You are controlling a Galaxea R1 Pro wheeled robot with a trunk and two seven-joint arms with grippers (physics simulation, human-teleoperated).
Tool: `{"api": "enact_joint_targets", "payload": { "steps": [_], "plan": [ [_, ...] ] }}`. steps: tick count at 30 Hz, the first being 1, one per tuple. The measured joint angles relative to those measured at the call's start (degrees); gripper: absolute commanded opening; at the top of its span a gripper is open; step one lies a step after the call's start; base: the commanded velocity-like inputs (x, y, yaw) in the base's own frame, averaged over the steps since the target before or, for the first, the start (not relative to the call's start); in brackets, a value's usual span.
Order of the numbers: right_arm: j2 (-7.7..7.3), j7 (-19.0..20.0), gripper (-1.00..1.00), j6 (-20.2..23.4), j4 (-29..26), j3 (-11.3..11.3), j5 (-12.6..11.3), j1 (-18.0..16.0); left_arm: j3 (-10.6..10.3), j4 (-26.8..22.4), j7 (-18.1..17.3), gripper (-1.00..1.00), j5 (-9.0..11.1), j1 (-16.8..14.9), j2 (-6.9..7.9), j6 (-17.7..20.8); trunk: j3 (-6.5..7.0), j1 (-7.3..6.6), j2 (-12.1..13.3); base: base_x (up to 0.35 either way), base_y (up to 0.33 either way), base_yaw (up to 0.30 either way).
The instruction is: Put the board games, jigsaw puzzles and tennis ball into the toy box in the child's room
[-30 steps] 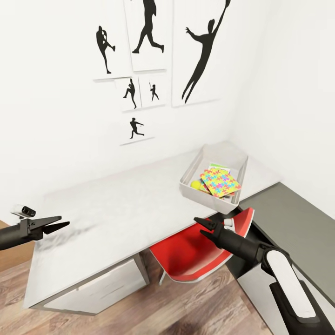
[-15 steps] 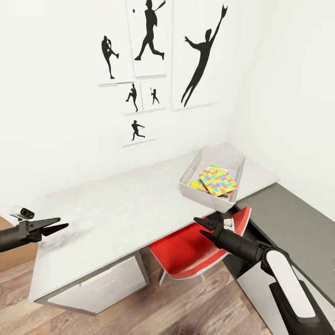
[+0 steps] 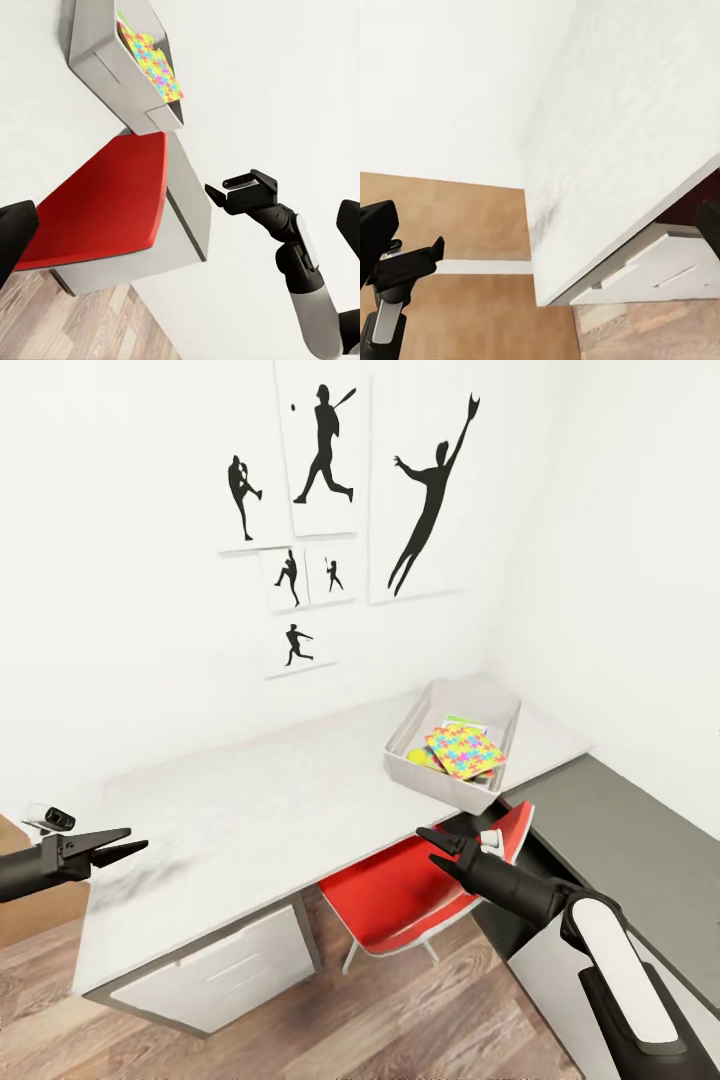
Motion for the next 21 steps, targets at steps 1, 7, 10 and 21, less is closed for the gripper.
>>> {"api": "enact_joint_targets", "payload": {
  "steps": [1, 7, 10, 21],
  "plan": [
    [0.0, 0.0, 1.0, 0.0, 0.0, 0.0, 0.0, 0.0, 0.0, 0.0, 0.0, 1.0, 0.0, 0.0, 0.0, 0.0, 0.1, 0.0, 0.0, -0.163, 0.0, 0.0],
    [0.01, 0.8, 1.0, 0.0, 0.0, 0.0, -0.1, 0.0, 0.0, 0.0, 0.0, 1.0, 0.0, 0.0, 0.0, 0.0, 0.67, -0.01, 0.0, -0.086, 0.0, 0.0],
    [0.01, 1.0, 1.0, 0.0, 0.1, 0.0, -0.1, 0.0, 0.0, 0.0, 0.0, 1.0, 0.0, 0.0, -0.04, 0.0, 0.96, -0.01, 0.0, -0.013, 0.0, 0.0],
    [-0.01, 1.2, 1.0, -0.1, 0.2, 0.0, 0.0, 0.0, 0.0, 0.0, 0.0, 1.0, 0.0, 0.0, -0.08, 0.0, 2.01, -0.01, 0.0, -0.001, 0.0, 0.0]
  ]
}}
